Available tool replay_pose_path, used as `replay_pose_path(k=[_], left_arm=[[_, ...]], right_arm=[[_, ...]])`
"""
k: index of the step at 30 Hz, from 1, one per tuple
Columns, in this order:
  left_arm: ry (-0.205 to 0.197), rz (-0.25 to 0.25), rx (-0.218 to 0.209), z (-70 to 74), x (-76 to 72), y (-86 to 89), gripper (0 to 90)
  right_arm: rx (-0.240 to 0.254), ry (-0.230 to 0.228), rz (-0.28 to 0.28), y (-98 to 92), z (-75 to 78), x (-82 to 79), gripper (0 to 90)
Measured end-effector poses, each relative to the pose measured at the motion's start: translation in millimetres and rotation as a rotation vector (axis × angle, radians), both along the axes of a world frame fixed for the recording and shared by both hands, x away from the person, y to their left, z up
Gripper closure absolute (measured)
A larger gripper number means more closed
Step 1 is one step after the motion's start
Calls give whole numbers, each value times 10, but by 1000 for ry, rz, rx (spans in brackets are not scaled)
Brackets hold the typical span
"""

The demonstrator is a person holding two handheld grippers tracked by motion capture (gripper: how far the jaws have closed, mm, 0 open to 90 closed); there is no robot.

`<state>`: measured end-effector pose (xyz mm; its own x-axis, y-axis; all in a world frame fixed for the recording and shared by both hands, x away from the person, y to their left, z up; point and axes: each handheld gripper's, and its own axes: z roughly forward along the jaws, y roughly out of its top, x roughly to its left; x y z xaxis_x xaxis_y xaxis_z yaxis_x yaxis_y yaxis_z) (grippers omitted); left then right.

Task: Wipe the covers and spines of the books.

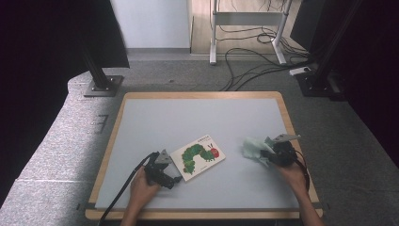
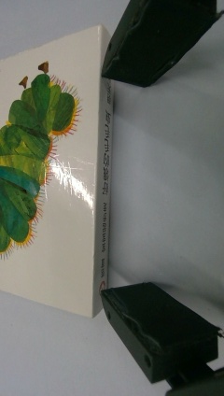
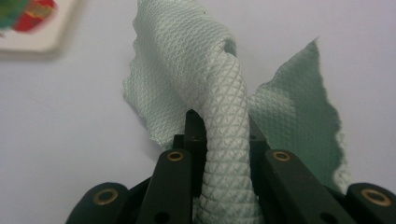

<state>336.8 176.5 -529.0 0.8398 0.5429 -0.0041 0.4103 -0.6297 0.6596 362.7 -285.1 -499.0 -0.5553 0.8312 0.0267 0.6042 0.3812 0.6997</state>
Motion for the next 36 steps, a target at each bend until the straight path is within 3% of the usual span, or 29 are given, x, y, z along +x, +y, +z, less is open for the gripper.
replay_pose_path(k=[7, 14, 18, 25, 28, 31, 36], left_arm=[[-1, 2, 0, 0, -2, 0, 0], [0, 3, 0, 0, -3, 0, 0], [-1, 4, 0, 0, -4, 0, 0], [-2, 6, 0, 1, -8, -1, 0], [-4, 9, 1, 3, -14, 1, 0], [2, 26, 2, 6, -29, 11, 0], [7, 50, 1, 9, -98, 145, 0]], right_arm=[[54, -36, 82, 327, 236, 40, 771], [66, -46, 176, 766, 321, 98, 771], [57, -34, 224, 1003, 277, 136, 771], [11, -5, 277, 1322, 55, 188, 771], [-32, 11, 276, 1379, -77, 211, 773], [-6, 14, 270, 1355, -91, 210, 776], [-44, 1, 289, 1396, -75, 184, 778]])
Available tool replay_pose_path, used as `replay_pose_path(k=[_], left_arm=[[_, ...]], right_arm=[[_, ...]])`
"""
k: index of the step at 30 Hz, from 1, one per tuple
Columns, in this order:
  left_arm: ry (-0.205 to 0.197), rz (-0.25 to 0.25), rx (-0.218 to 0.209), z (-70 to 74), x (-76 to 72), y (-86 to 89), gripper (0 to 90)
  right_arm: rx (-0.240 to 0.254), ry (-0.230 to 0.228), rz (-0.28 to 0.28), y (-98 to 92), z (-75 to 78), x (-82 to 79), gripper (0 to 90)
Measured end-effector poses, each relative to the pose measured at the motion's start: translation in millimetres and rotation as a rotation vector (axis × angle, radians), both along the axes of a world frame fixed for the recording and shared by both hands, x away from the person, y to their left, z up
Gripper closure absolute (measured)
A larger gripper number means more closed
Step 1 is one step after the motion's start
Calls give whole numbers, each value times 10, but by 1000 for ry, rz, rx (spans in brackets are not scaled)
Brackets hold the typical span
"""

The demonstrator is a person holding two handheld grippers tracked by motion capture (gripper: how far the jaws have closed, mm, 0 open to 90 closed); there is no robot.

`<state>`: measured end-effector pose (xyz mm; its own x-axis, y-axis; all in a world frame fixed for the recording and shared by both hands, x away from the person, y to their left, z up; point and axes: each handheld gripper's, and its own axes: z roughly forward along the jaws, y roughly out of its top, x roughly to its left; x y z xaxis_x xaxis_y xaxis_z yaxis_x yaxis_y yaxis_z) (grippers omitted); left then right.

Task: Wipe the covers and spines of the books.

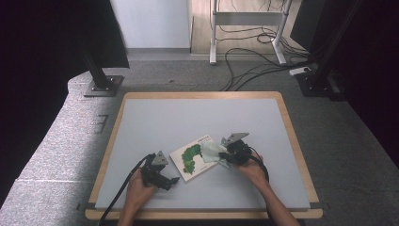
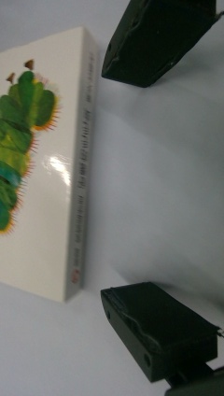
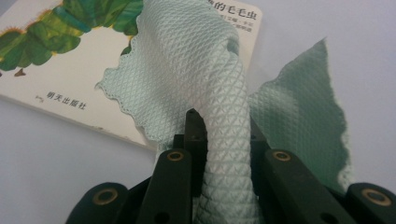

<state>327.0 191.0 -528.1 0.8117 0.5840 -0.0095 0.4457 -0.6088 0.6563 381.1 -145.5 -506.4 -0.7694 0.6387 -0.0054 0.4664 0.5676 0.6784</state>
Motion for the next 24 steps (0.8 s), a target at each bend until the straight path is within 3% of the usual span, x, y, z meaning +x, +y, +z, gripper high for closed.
replay_pose_path(k=[10, 14, 24], left_arm=[[1, 56, -9, -1, -132, 328, 0], [-2, 60, -8, -4, -140, 334, 0], [-3, 61, -8, -7, -143, 335, 0]], right_arm=[[-11, 7, 63, 220, 24, -91, 777], [43, 40, 112, 341, 12, -142, 776], [64, 39, 228, 772, 17, -358, 776]])
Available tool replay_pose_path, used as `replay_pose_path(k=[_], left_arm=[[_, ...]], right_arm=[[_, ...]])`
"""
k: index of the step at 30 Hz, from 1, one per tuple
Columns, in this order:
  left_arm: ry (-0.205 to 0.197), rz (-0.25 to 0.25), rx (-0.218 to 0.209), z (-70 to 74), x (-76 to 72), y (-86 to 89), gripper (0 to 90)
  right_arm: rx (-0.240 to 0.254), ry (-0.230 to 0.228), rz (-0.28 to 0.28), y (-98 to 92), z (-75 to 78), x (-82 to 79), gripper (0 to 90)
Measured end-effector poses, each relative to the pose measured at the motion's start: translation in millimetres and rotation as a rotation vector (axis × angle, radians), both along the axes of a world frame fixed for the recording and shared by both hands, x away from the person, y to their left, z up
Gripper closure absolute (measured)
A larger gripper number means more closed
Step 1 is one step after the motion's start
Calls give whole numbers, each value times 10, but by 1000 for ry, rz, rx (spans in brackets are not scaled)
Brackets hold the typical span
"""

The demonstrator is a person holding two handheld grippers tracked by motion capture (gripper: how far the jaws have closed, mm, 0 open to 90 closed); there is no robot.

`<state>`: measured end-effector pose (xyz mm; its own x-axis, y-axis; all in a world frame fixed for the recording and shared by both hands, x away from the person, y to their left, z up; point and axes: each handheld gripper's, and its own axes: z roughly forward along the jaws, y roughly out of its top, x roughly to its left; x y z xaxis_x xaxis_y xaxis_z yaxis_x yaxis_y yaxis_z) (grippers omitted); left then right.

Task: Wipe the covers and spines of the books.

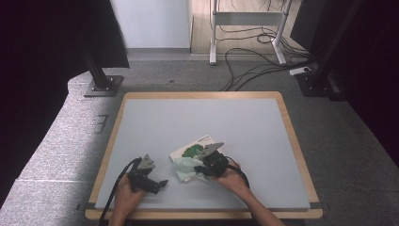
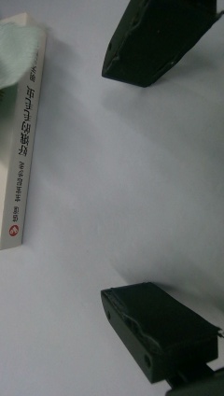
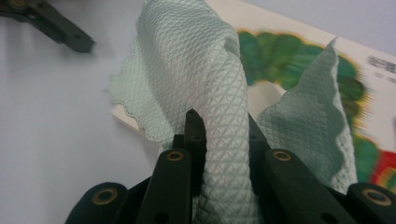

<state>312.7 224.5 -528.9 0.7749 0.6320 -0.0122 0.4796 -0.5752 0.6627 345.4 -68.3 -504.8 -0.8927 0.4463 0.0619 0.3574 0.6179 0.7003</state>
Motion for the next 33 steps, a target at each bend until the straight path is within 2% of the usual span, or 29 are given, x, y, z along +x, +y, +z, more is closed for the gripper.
replay_pose_path(k=[11, 15, 25, 33], left_arm=[[0, -1, 0, 0, 1, 1, 0], [0, -1, 0, 0, 0, 1, 0], [-1, -1, 0, -1, 1, 1, 0], [0, 1, -1, -1, 0, 0, 0]], right_arm=[[-5, -3, 77, 276, 14, -156, 776], [-21, -27, 97, 380, 21, -166, 776], [-32, -52, 72, 577, 24, 32, 779], [-21, -57, 40, 469, 6, 114, 781]])
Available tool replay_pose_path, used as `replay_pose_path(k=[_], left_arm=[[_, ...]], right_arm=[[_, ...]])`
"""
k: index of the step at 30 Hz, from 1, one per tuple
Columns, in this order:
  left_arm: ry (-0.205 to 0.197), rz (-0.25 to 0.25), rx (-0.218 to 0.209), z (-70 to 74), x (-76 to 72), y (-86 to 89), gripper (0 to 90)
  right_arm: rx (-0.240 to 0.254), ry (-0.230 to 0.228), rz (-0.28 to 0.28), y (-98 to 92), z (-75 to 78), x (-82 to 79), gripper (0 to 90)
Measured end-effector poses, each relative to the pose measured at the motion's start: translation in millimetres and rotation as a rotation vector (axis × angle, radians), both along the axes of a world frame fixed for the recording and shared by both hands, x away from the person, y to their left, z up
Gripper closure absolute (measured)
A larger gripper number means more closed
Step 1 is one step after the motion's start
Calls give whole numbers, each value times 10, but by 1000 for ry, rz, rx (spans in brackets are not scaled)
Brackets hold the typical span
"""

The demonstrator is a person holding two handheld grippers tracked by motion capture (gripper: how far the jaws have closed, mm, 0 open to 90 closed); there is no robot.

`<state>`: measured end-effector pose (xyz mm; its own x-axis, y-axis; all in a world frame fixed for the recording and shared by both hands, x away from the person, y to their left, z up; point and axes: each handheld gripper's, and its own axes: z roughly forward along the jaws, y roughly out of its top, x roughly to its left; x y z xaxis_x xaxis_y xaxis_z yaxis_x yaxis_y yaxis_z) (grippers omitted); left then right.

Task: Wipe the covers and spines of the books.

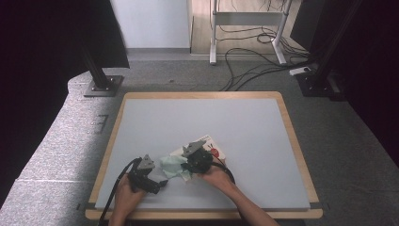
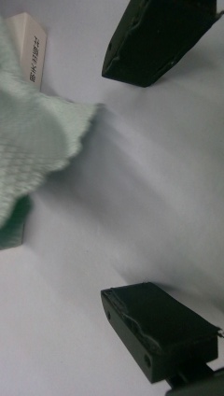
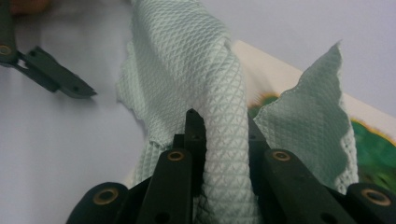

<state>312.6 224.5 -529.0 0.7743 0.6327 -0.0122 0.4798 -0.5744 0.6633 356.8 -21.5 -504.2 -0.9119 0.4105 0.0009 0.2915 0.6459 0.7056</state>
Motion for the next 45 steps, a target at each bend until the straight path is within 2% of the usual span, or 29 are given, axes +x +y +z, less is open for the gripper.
replay_pose_path(k=[1, 3, 13, 23, 32, 41, 45], left_arm=[[0, 0, 0, 0, 0, 0, 0], [0, 0, 0, 0, 0, 0, 0], [0, 0, -1, 0, 1, 0, 0], [1, 0, -2, -1, 2, 0, 0], [1, 0, -1, 0, 1, 0, 0], [1, 0, -1, -1, 1, 1, 0], [1, 0, -2, 0, 1, 1, 0]], right_arm=[[12, 6, -25, -101, -11, 39, 782], [14, 9, -45, -175, -15, 66, 782], [7, -1, -181, -678, -41, 282, 781], [-15, -19, -271, -1001, -49, 393, 781], [-21, -31, -318, -1045, -56, 526, 781], [-31, -43, -320, -896, -54, 736, 781], [-44, -45, -300, -823, -41, 719, 781]])
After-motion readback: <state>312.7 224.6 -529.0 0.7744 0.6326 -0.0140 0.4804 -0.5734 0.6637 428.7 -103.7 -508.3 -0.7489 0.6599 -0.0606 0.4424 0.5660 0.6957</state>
